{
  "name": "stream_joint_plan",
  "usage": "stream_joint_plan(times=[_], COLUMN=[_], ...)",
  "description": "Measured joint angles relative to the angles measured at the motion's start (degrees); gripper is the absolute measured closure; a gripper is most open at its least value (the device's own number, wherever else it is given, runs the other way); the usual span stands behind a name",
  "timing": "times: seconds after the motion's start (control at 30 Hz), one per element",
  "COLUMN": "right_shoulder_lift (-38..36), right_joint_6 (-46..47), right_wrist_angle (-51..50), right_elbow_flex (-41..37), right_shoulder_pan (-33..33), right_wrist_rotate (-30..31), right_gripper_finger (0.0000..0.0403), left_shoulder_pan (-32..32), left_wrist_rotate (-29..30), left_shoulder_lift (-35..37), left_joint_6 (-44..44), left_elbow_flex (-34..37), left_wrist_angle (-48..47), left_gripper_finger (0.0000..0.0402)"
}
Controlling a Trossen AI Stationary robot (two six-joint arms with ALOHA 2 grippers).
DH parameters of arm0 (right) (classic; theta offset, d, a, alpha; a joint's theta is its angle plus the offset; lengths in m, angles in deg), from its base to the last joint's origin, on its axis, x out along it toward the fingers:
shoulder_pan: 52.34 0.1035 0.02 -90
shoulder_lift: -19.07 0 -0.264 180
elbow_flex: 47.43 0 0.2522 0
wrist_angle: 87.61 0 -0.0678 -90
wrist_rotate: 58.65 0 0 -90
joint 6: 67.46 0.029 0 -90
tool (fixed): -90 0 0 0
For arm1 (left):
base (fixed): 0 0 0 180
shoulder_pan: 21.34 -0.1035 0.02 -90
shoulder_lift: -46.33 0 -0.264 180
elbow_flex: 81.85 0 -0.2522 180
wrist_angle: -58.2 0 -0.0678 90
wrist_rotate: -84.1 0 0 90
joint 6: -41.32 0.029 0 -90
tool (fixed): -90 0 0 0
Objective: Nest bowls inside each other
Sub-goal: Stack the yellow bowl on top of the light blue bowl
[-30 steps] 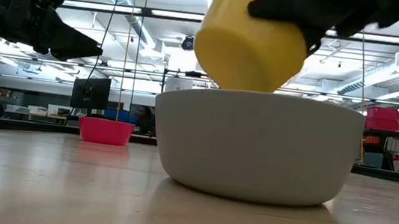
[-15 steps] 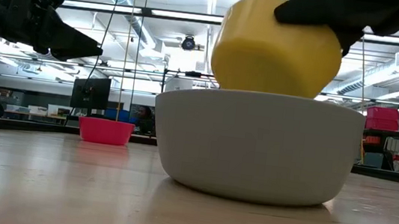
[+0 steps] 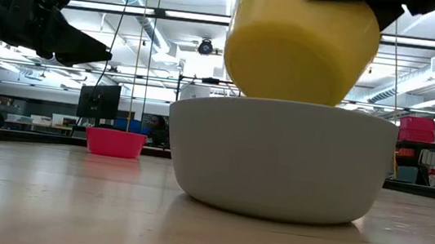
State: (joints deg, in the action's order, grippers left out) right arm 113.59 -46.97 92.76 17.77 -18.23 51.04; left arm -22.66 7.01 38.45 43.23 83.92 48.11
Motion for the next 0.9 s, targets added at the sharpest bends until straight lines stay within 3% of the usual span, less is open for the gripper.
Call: stream_joint_plan(times=[0.23,0.5,0.9], right_shoulder_lift=[2.2,10.1,10.3], right_joint_6=[0.8,-0.1,-0.4], right_wrist_angle=[-2.4,-13.8,-21.1], right_elbow_flex=[1.5,11.7,14.8], right_shoulder_pan=[-0.7,-2.3,-2.6], right_wrist_rotate=[-2.7,-7.9,-9.4], right_gripper_finger=[0.0399,0.0401,0.0401], left_shoulder_pan=[0.0,0.0,0.0], left_wrist_rotate=[0.0,0.0,-0.1], left_shoulder_lift=[0.0,0.0,0.0], left_joint_6=[0.0,0.0,0.0], left_elbow_flex=[0.0,0.0,0.0], left_wrist_angle=[0.0,0.0,-0.1], left_gripper_finger=[0.0171,0.0171,0.0171])
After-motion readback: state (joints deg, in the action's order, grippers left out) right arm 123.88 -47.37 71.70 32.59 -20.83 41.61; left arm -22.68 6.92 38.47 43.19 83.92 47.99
